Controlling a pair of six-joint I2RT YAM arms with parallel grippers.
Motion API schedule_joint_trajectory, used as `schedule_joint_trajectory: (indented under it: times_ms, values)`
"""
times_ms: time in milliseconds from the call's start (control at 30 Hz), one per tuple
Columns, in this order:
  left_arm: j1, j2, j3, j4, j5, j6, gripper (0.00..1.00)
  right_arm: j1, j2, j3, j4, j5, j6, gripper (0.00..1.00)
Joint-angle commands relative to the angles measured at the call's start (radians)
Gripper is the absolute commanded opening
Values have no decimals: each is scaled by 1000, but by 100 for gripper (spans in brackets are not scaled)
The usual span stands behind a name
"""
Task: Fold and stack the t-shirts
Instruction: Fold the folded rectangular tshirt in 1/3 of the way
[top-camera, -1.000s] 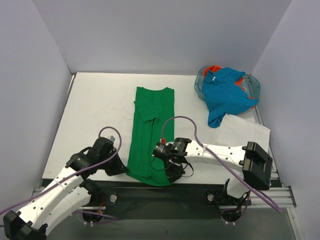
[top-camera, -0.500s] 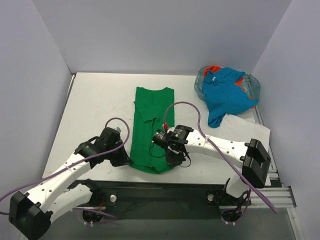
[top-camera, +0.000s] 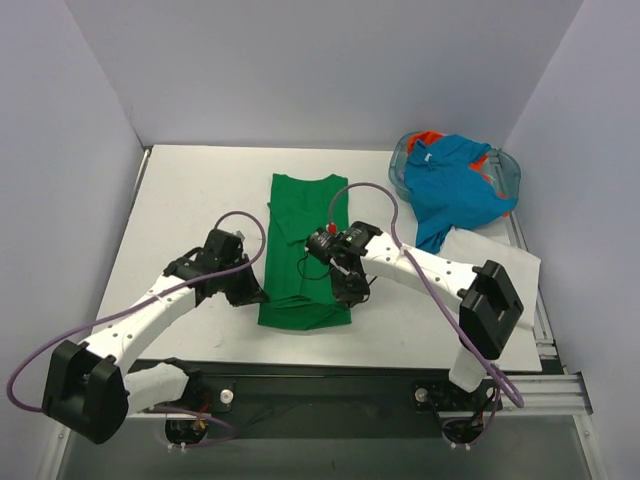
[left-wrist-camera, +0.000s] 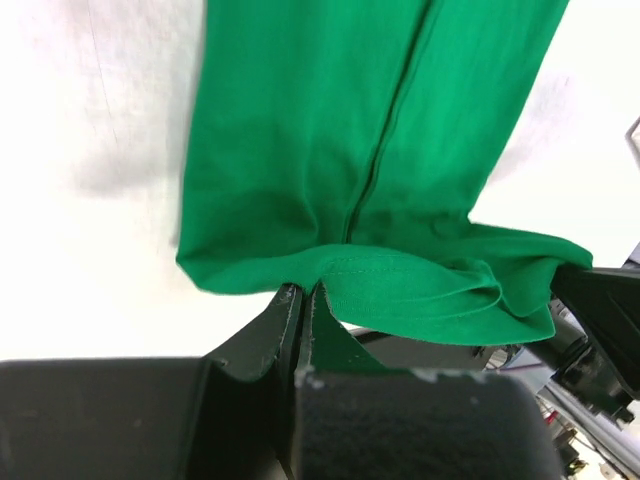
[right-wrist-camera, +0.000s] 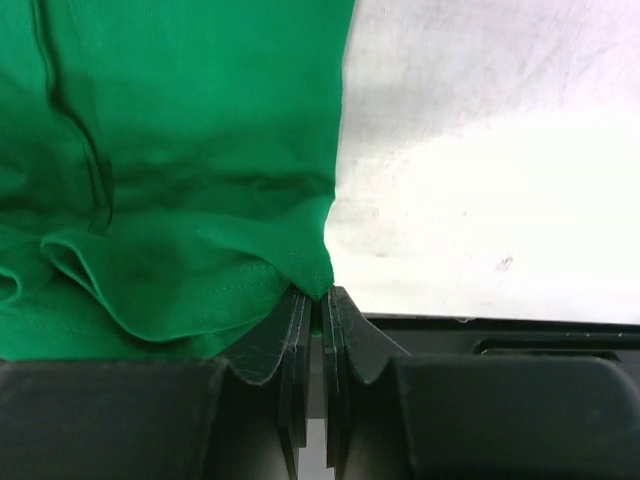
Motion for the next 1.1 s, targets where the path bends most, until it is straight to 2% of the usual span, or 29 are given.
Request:
schedule_joint_trajectory:
  times_ms: [0, 500, 1067]
  values:
    - [33, 52, 67, 110, 48, 46, 0, -36, 36, 68, -60, 39, -66, 0]
    - [155, 402, 312, 173, 77, 159, 0, -203, 253, 298, -80, 10, -213, 0]
    - [194, 627, 500, 187, 100, 196, 0, -332, 490, 556, -126, -13, -314, 0]
